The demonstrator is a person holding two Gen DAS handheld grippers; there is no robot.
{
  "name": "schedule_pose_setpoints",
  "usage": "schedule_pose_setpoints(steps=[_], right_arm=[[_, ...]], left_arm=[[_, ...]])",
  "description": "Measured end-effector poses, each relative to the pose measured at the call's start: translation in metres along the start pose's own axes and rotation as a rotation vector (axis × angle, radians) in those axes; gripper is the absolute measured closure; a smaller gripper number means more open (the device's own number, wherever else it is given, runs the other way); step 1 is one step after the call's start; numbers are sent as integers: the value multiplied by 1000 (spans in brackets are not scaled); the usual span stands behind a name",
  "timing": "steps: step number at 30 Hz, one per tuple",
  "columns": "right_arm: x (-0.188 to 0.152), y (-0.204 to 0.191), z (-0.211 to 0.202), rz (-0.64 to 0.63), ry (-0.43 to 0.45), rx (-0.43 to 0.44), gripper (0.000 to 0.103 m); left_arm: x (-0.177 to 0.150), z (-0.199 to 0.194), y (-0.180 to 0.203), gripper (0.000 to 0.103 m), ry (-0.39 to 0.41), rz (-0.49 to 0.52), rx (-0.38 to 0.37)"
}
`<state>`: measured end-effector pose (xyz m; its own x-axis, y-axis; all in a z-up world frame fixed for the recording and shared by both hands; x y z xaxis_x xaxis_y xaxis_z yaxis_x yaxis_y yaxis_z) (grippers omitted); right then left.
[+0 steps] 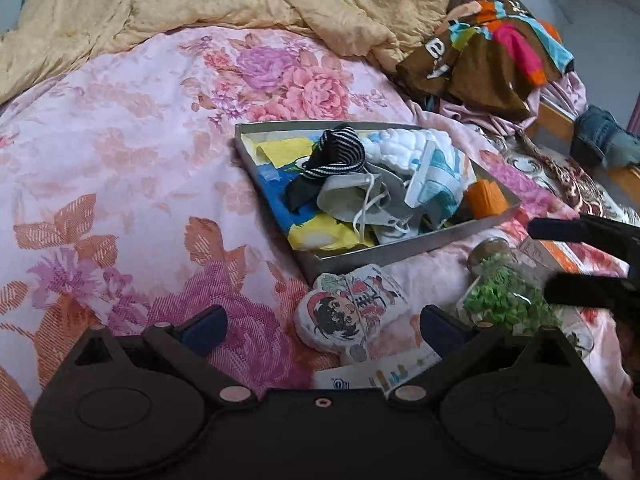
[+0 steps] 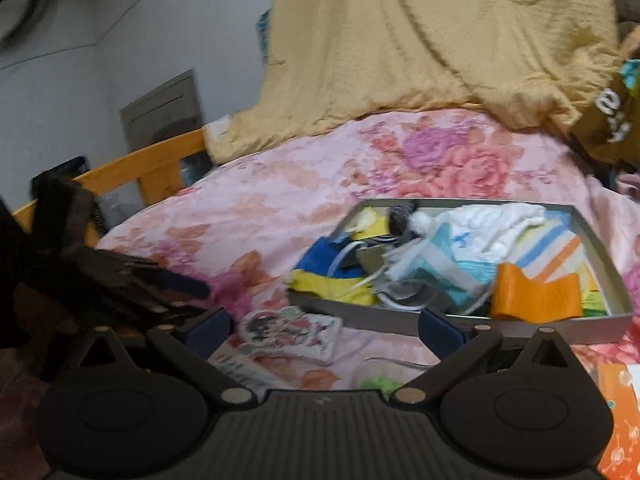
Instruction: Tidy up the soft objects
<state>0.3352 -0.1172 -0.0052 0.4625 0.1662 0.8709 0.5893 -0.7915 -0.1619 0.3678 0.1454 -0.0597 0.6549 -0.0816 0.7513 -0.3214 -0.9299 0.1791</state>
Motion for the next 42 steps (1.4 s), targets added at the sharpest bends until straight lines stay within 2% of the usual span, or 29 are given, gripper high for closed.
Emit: schedule_pose_setpoints(steps=[6,14,19,24,27,29,37,42], right_arm=[[17,-2,10,-93,44,110,0],[25,-7,27,-162,78,142,0],[27,-7,38,-187,49,149,0],[29,0,50,-182,23,188,0],[36,0,60,-227,33,229,0],[45,0,69,-272,46,265,0],[69,-4,115,-365,42,366,0],[70,1,140,-380,-13,436,0]], left_arm=[[-5,19,2,1,11,-1,-35],[-9,43,9,1,-16,53,-163],[-6,53,3,2,-25,11,-208],[-5,59,-4,16,-23,-20,-204],[-4,60,-6,31,-16,-32,-197],[-4,60,-9,51,-17,-48,-197],[-5,59,-15,64,-4,-101,-204],[-4,58,-17,72,-5,-126,-229]])
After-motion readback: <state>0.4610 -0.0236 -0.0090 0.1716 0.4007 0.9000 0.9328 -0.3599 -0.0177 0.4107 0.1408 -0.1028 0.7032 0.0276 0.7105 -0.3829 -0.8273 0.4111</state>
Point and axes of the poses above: each gripper's, at about its wrist camera, not at the fingertips, and z roughly the way its jaws point, y to its right, x to its top, the point moved 1 cm from there along z, roughly the way its jaws point, and after that the axes turned 2 degrees about z, right-handed, at the moved point
